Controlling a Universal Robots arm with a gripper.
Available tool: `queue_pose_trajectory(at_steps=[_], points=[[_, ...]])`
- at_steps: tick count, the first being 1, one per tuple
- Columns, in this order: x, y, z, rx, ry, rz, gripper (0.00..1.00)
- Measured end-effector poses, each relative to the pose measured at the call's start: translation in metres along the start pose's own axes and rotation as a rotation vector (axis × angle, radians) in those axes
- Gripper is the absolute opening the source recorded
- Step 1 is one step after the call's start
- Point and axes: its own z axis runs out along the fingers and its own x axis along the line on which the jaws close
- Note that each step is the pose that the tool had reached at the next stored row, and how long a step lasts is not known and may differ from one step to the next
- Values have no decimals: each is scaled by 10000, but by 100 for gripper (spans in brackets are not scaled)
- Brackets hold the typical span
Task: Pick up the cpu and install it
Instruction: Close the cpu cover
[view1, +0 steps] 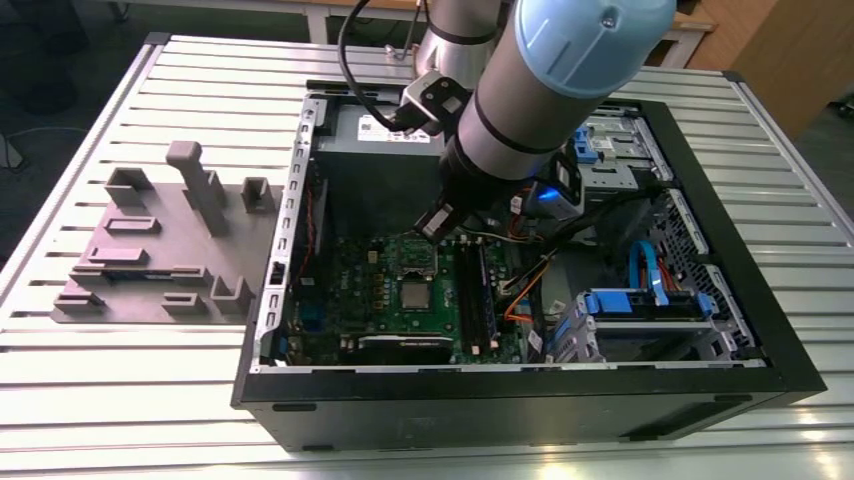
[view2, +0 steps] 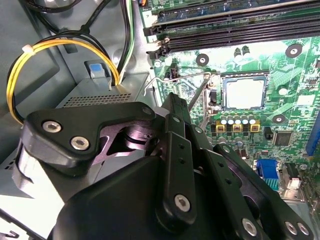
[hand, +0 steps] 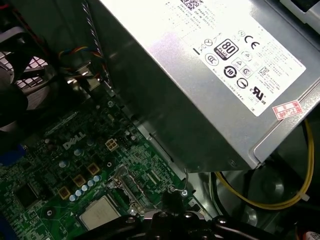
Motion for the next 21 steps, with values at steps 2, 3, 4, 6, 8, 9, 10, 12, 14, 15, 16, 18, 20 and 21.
queue_pose_trajectory(at_steps=[2, 3, 4, 6, 8, 9, 10, 12, 14, 15, 16, 18, 20, 21], points=[[4, -3, -2, 0, 1, 0, 10], [5, -4, -2, 0, 0, 0, 10], [7, -6, -2, 0, 0, 0, 10], [11, -9, -3, 0, 0, 0, 10], [15, -13, -5, 0, 0, 0, 10], [17, -14, -6, 0, 0, 0, 10], [18, -16, -7, 0, 1, 0, 10], [23, -19, -7, 0, 0, 0, 10], [25, -21, -9, 0, 0, 0, 10], [27, -23, -9, 0, 0, 0, 10], [28, -24, -10, 0, 0, 0, 10], [28, -24, -9, 0, 0, 0, 10], [31, -26, -11, 1, 2, 0, 10], [34, -28, -11, 4, 4, 0, 10]])
